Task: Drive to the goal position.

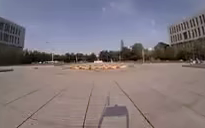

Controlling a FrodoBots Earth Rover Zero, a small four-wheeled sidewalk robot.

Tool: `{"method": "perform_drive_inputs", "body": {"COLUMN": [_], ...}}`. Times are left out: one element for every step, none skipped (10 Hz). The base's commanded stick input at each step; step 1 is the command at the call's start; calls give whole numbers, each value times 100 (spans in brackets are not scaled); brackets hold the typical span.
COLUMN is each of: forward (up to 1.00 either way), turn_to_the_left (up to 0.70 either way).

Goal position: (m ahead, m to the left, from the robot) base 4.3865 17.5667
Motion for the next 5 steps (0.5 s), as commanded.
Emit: {"method": "perform_drive_inputs", "body": {"forward": [100,100,100,100,100], "turn_to_the_left": [1,1,1,1,1]}}
